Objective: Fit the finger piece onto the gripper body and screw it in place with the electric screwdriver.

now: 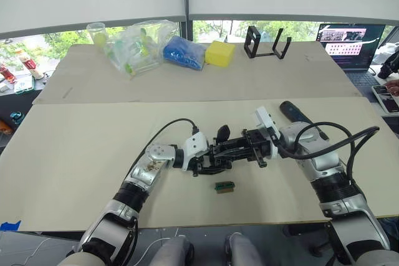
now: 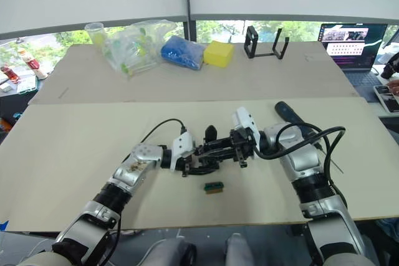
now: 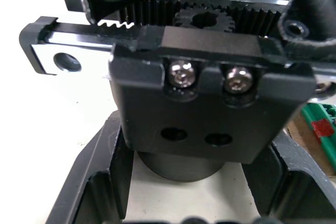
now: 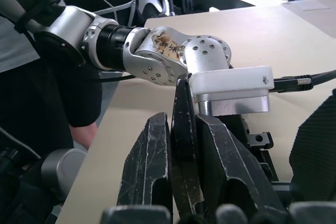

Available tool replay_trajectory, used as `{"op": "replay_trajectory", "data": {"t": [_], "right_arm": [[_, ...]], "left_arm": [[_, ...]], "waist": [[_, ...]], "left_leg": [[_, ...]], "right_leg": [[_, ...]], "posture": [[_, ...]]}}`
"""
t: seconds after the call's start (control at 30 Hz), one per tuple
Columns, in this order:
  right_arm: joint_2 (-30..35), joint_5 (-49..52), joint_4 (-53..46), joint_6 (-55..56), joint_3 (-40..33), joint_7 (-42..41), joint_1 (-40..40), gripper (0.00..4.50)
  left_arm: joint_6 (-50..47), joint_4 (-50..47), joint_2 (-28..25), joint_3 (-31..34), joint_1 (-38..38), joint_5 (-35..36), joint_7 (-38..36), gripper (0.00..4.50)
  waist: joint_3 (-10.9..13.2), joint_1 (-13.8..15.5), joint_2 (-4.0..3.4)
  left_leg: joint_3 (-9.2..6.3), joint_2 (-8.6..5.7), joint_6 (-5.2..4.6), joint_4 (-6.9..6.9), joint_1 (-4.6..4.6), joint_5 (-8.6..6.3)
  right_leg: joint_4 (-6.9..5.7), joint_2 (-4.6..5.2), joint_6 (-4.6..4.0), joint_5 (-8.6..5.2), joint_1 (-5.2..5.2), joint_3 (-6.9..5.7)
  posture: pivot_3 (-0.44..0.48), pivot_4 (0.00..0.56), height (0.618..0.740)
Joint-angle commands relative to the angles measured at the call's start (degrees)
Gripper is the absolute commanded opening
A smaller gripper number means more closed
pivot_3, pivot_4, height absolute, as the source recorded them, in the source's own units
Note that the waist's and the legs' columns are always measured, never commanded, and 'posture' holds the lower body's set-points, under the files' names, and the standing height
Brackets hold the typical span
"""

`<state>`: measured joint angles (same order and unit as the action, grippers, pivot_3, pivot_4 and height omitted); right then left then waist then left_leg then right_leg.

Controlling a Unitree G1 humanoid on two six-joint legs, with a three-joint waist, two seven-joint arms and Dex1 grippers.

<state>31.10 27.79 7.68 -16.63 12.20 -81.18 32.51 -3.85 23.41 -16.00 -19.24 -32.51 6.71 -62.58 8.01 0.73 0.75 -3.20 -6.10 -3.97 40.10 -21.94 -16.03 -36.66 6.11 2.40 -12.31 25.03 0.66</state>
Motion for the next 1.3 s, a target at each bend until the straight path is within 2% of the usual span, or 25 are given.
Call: {"op": "replay_trajectory", "data": {"t": [0.03,0.13,0.27,0.5,0.6,0.67,0.87,1.03,1.3], "right_arm": [[2.62,-6.27,0.8,-4.41,2.59,5.55,-6.03,0.33],[3.1,-4.73,-1.27,-6.82,2.2,6.44,-7.46,0.33],[2.72,-6.42,0.59,-6.5,4.46,5.22,-5.29,0.33],[3.08,-9.2,6.19,-3.49,9.84,-1.68,-0.46,0.33],[3.07,-9.87,7.18,-2.44,10.55,-3.07,0.0,0.33],[3.16,-9.92,6.51,-2.73,10.46,-2.78,-0.28,0.33],[4.1,-8.04,0.06,-10.86,7.87,5.4,-2.9,0.33],[6.13,-6.83,-4.27,-13.03,6.83,6.94,-5.56,0.33],[4.12,-9.25,2.44,-8.38,9.32,4.24,-0.84,0.33]], "left_arm": [[0.45,-0.38,-0.28,1.72,-0.33,0.54,0.17,2.32],[0.08,-0.28,-0.09,1.95,-0.2,0.74,0.51,2.32],[-0.07,-0.59,-0.37,2.01,-0.04,0.85,0.39,2.32],[-0.27,-1.32,-0.86,2.16,-0.05,0.84,0.45,2.32],[-0.56,-2.16,-1.16,2.17,0.3,0.92,0.5,2.32],[-0.56,-2.46,-1.34,2.11,0.53,0.9,0.54,2.32],[-0.6,-2.46,-1.26,2.17,0.63,0.98,0.75,2.32],[-0.53,-2.05,-0.89,2.13,0.47,1.01,0.82,2.32],[-0.73,-2.27,-1.02,2.33,0.42,1.1,0.86,2.32]], "waist": [[-0.23,-0.04,0.06],[-0.45,-0.05,0.1],[-0.59,-0.09,0.09],[-0.76,-0.19,0.08],[-0.84,-0.19,0.07],[-0.85,-0.2,0.05],[-0.89,-0.18,0.04],[-0.91,-0.13,0.04],[-0.91,-0.17,0.04]], "left_leg": [[0.0,0.0,0.0,-0.04,0.02,0.0],[0.01,0.01,0.01,-0.09,0.09,0.0],[0.01,0.01,0.01,-0.13,0.12,0.0],[0.01,0.04,0.01,-0.21,0.23,0.0],[0.0,0.09,-0.02,-0.34,0.5,-0.02],[-0.01,0.14,-0.4,-0.39,0.8,-0.4],[-0.01,0.16,-0.31,-0.38,0.81,-0.39],[-0.01,0.19,-0.27,-0.38,0.8,-0.44],[0.0,0.19,-0.31,-0.38,0.8,-0.46]], "right_leg": [[0.0,0.01,0.0,0.0,0.0,0.0],[0.01,0.04,0.0,0.0,-0.03,0.02],[0.06,0.03,0.0,0.0,-0.06,0.02],[0.14,0.02,0.0,0.0,-0.14,0.02],[0.45,-0.03,0.0,0.0,-0.49,0.01],[0.54,-0.06,0.0,0.0,-0.76,0.0],[0.57,-0.06,0.0,0.0,-0.77,0.01],[0.61,-0.06,-0.01,0.0,-0.76,0.03],[0.67,-0.07,0.0,-0.01,-0.79,0.01]], "posture": [[0.0,0.15,0.737],[0.0,0.15,0.737],[0.0,0.15,0.737],[0.0,0.15,0.737],[0.0,0.15,0.737],[0.0,0.15,0.737],[0.0,0.15,0.737],[0.0,0.15,0.737],[0.0,0.15,0.737]]}}
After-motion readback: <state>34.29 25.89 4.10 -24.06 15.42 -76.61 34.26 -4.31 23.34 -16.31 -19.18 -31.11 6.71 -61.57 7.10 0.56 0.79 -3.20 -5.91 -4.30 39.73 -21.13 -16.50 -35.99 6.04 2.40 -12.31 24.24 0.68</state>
